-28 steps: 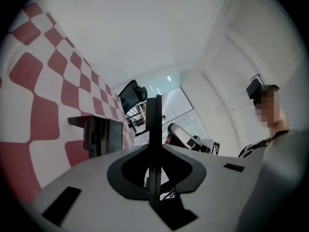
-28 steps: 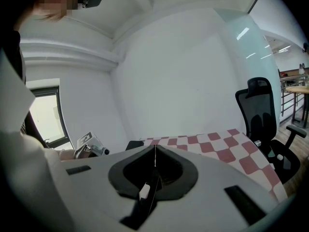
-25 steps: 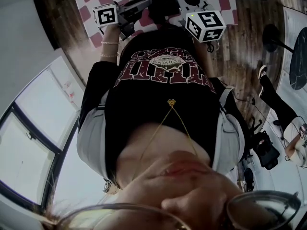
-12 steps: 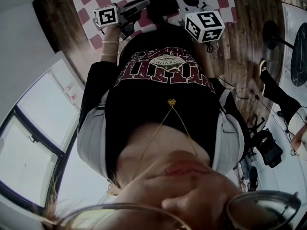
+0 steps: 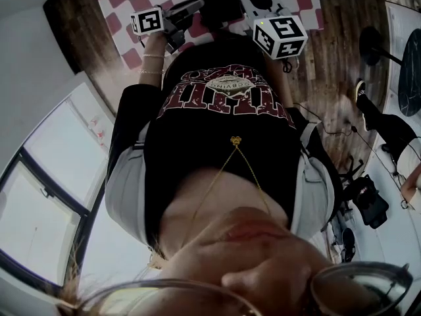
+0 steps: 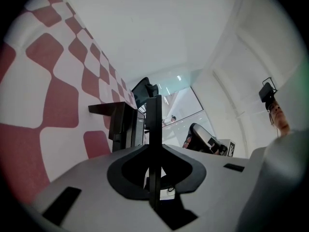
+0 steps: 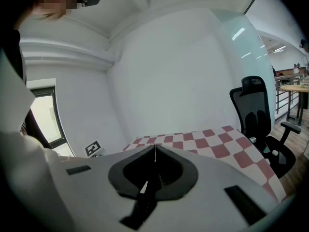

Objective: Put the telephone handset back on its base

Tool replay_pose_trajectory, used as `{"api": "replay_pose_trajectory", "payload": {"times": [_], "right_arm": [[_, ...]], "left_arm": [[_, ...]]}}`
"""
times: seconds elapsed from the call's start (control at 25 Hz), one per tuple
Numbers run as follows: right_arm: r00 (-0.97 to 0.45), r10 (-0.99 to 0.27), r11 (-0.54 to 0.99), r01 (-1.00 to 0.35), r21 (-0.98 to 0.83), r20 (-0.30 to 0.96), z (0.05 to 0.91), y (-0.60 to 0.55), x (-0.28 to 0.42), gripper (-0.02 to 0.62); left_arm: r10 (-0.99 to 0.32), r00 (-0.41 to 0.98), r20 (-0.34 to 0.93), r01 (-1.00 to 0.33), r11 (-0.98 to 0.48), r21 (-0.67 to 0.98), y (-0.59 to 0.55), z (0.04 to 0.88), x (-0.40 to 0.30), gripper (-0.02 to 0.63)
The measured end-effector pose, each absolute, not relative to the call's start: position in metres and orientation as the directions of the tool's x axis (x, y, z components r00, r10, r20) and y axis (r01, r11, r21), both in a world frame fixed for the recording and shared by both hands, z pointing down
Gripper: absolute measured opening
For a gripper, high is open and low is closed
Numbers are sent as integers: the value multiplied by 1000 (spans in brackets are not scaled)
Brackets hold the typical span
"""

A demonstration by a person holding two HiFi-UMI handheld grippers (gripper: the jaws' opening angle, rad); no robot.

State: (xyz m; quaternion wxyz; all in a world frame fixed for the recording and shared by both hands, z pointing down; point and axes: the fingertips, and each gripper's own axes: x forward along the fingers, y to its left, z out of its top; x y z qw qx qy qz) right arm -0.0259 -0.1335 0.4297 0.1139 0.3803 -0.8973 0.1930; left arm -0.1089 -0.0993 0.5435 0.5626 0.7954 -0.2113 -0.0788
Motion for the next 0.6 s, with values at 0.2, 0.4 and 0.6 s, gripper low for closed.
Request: {"api": "replay_pose_trajectory", "payload": {"times": [0.2,0.4,0.6], "right_arm": [[-679,-643,630,-732,-261,354,430,-135,-23,21],[-676,-646,625,-735,-262,354,429,-135,-22,21],[-674,-647,623,-737,-264,356,430,-137,-21,21]], "left_arm": [[-423,897,124,-256,-270,928,-102,550,-109,80],[-423,897,131,-254,-250,934,-102,553,-107,80],[-419,892,170,-290,-241,926,-103,564,-110,80]]}}
